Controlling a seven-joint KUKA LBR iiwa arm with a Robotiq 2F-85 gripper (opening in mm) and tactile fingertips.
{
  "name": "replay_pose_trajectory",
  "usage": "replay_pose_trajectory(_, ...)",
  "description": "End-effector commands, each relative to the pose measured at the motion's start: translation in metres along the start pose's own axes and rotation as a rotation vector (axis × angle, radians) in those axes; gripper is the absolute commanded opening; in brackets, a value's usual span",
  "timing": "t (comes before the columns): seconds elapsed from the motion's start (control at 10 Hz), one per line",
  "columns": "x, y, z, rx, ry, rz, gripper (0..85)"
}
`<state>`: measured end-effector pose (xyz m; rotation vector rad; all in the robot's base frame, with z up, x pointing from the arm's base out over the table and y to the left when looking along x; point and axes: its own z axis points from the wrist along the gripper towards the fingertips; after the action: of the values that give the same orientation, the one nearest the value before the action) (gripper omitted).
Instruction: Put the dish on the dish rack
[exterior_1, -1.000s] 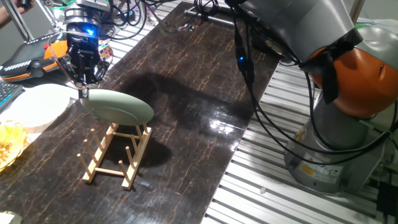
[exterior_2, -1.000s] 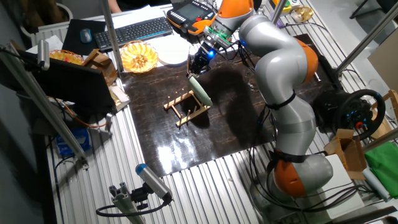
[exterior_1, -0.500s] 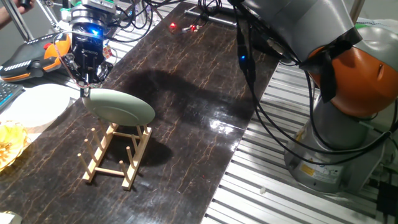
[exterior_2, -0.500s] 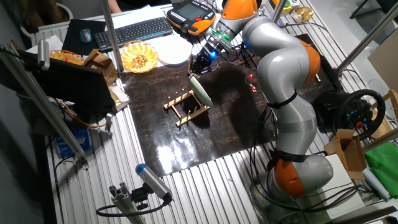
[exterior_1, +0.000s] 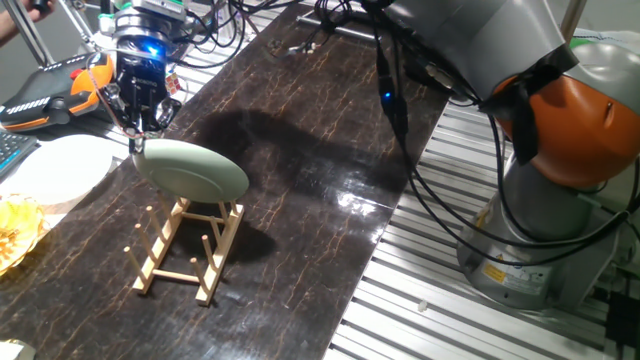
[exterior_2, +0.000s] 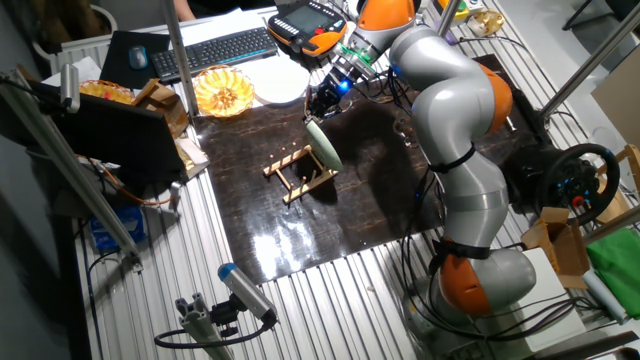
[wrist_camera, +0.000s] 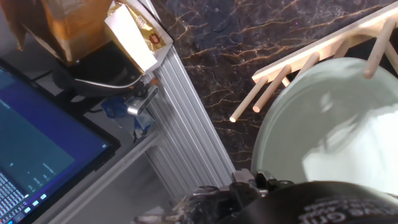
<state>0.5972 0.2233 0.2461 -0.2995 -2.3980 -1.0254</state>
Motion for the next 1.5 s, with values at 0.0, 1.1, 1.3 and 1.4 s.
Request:
replay_pose_trajectory(0.0,-0.001,-0.001,-0.002,0.001,0.000,-0.003,2.0)
replay_pose_trajectory(1.1,-0.019,-0.013,-0.002,-0.014,0.008,-0.034,2.7)
replay_pose_trajectory(1.3,-0.023,-0.014,0.000,-0.019,0.010,-0.038,3.7)
replay_pose_trajectory(1.4,-0.025,-0.015,0.001,-0.018,0.010,-0.037,5.7)
